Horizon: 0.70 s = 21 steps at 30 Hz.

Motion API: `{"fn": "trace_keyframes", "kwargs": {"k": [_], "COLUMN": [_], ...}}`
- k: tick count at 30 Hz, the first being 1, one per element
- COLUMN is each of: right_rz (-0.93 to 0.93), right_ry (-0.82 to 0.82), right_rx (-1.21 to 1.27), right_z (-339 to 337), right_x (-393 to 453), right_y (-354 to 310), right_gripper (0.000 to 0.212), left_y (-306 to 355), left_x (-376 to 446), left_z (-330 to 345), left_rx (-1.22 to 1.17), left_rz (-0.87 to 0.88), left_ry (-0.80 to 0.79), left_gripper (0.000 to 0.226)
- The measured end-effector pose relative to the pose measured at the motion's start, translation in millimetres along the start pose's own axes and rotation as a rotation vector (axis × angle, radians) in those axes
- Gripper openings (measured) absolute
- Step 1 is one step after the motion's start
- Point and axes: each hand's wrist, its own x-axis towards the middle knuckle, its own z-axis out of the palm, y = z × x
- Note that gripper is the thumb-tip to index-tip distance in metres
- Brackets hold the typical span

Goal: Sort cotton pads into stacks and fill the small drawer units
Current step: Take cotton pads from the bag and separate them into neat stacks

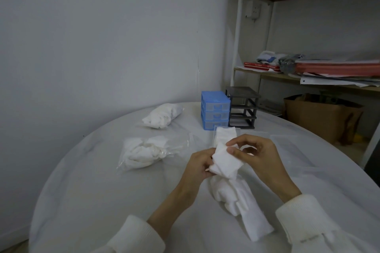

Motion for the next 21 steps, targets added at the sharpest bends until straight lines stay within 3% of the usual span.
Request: {"fn": "trace_keyframes", "kwargs": {"k": [4,14,21], "right_rz": [0.005,0.018,0.130], "right_ry": [-0.003,0.017,0.084], "right_rx": [-0.015,-0.021,0.253], "right_z": [-2.0,-2.0,-3.1], "right_x": [1.0,2.2,1.2], "right_y": [2.3,3.9,-6.5], "right_gripper": [0.018,0.014,0.017], "left_y": [-0.8,-2.2,-2.5], "left_x": [-2.7,-2.0,0.0], "left_z": [1.4,1.0,-2.1], "left_rx": [0.078,0.073,0.112], "left_rz": [0.048,0.075,0.053], "left_ry": [-0.042,-0.028,0.020], "left_gripper": [0.027,0.029,0.046]}}
